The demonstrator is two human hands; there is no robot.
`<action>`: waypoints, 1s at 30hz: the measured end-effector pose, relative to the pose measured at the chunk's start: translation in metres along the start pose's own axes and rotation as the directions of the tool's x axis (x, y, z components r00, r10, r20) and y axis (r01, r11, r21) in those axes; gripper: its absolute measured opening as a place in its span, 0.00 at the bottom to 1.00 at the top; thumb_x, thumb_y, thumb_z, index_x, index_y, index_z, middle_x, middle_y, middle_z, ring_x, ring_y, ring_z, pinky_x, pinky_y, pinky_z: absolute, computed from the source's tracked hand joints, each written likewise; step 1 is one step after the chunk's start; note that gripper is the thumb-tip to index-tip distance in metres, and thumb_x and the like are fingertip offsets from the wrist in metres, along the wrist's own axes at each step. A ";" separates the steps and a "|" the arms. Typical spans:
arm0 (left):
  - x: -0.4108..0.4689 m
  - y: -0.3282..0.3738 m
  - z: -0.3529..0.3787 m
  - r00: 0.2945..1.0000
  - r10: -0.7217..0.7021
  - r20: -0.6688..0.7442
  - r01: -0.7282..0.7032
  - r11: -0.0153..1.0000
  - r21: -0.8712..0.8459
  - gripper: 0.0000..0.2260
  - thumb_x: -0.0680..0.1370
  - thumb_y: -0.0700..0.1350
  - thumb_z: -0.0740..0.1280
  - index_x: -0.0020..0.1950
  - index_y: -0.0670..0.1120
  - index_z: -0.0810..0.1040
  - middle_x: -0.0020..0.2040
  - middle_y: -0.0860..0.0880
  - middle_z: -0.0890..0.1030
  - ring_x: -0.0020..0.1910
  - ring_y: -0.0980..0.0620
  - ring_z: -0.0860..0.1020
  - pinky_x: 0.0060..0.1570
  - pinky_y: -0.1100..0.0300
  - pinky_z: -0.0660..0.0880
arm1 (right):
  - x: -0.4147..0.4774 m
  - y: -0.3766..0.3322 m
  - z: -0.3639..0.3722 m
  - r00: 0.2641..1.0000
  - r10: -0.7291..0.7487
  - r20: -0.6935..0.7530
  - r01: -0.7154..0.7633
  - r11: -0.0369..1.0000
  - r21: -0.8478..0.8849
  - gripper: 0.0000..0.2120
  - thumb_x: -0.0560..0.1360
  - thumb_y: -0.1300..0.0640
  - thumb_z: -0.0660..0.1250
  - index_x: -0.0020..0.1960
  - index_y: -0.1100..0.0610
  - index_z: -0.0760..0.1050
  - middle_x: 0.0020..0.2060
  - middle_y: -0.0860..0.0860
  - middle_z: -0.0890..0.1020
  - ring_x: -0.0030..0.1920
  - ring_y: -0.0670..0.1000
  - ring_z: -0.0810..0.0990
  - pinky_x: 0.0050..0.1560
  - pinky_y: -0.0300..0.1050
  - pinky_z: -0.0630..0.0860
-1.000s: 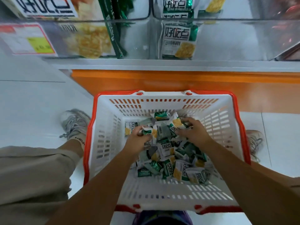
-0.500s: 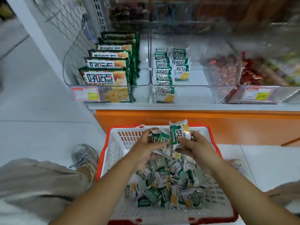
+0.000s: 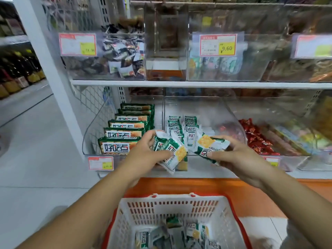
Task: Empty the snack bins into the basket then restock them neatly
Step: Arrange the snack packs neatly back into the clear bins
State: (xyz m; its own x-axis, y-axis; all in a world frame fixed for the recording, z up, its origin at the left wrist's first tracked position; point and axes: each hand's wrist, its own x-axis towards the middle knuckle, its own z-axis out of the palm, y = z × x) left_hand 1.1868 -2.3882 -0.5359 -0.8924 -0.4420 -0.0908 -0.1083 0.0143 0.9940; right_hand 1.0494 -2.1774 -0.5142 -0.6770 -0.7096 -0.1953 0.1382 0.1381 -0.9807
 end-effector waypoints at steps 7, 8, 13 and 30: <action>0.025 0.008 -0.011 0.991 0.049 -0.122 -0.054 0.998 -0.036 0.37 0.60 0.54 0.78 0.67 0.62 0.70 0.68 0.47 0.75 0.55 0.46 0.83 0.46 0.48 0.83 | 0.038 -0.006 0.005 0.994 -0.043 0.101 0.073 0.947 -0.313 0.16 0.69 0.65 0.74 0.56 0.59 0.79 0.54 0.61 0.81 0.55 0.60 0.80 0.49 0.46 0.81; 0.028 0.006 -0.009 0.993 0.045 -0.105 -0.049 0.998 -0.033 0.34 0.62 0.52 0.78 0.66 0.62 0.71 0.67 0.48 0.76 0.54 0.47 0.83 0.46 0.48 0.83 | 0.044 -0.004 0.008 0.994 -0.056 0.098 0.085 0.943 -0.323 0.16 0.69 0.64 0.75 0.55 0.59 0.78 0.54 0.59 0.81 0.55 0.56 0.80 0.47 0.42 0.81; 0.043 0.009 0.001 0.991 0.067 -0.119 -0.081 0.990 -0.118 0.20 0.74 0.41 0.73 0.61 0.57 0.74 0.61 0.50 0.80 0.47 0.48 0.85 0.45 0.49 0.83 | 0.072 0.001 0.030 0.993 -0.111 0.034 0.112 0.993 -0.047 0.13 0.71 0.67 0.72 0.54 0.60 0.77 0.47 0.52 0.86 0.50 0.53 0.83 0.53 0.45 0.80; 0.058 0.011 -0.025 0.979 0.057 -0.197 -0.088 0.984 -0.153 0.23 0.74 0.42 0.73 0.67 0.55 0.72 0.65 0.47 0.78 0.49 0.49 0.85 0.40 0.57 0.82 | 0.153 0.015 -0.038 0.984 -0.066 -0.166 -0.071 0.709 -0.701 0.16 0.69 0.60 0.76 0.55 0.54 0.77 0.45 0.54 0.80 0.40 0.51 0.77 0.43 0.43 0.74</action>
State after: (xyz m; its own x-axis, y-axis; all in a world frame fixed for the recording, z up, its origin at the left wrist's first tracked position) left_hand 1.1450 -2.4361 -0.5290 -0.7936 -0.6082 -0.0198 0.0393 -0.0837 0.9957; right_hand 0.9202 -2.2579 -0.5588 -0.7955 -0.5923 -0.1281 -0.3610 0.6329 -0.6849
